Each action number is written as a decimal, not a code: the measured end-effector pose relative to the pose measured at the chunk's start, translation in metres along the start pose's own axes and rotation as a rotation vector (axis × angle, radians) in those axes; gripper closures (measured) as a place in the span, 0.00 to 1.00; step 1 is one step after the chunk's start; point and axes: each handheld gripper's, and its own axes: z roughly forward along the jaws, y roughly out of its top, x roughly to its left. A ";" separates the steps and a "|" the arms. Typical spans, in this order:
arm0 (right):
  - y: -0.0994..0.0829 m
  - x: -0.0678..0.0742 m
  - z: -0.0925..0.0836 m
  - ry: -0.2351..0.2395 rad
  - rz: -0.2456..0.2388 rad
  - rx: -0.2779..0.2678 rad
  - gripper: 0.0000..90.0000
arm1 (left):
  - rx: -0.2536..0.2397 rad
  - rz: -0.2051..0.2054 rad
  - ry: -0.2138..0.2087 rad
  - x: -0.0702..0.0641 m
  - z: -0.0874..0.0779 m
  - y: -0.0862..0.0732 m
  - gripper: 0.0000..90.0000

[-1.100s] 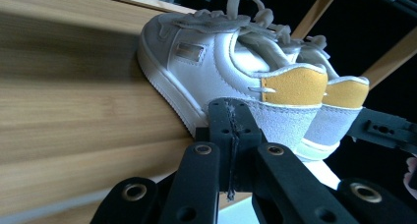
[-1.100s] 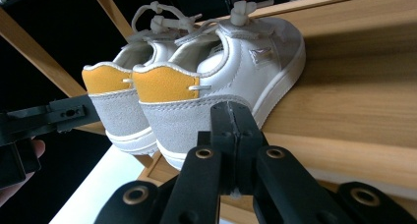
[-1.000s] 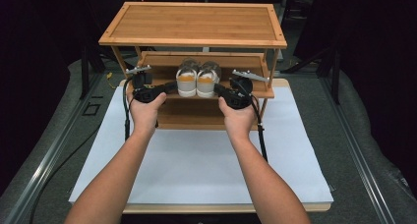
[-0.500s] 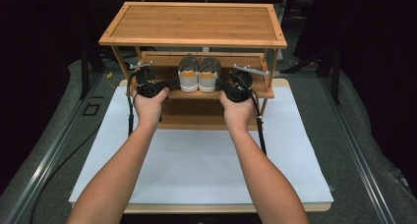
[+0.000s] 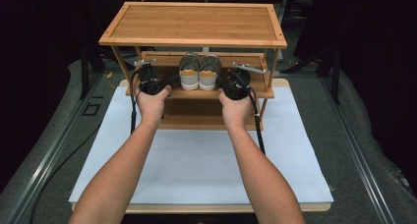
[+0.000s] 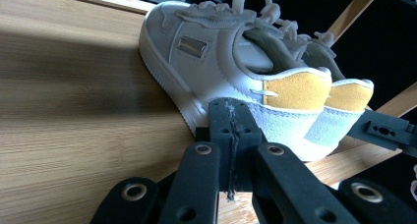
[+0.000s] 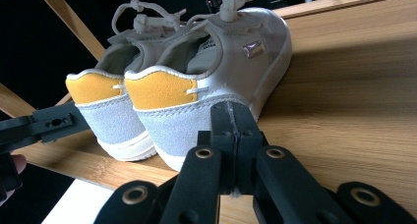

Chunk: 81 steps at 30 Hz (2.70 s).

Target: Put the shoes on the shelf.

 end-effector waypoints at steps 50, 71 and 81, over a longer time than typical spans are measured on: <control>0.000 0.008 -0.036 0.018 -0.091 -0.017 1.00 | -0.020 0.033 -0.066 -0.013 -0.038 -0.002 1.00; -0.043 -0.011 -0.084 0.052 -0.120 0.016 0.99 | 0.011 0.119 -0.127 -0.008 -0.084 -0.043 1.00; -0.087 -0.023 -0.098 0.072 -0.132 0.056 1.00 | 0.032 0.131 -0.120 0.006 -0.101 -0.076 1.00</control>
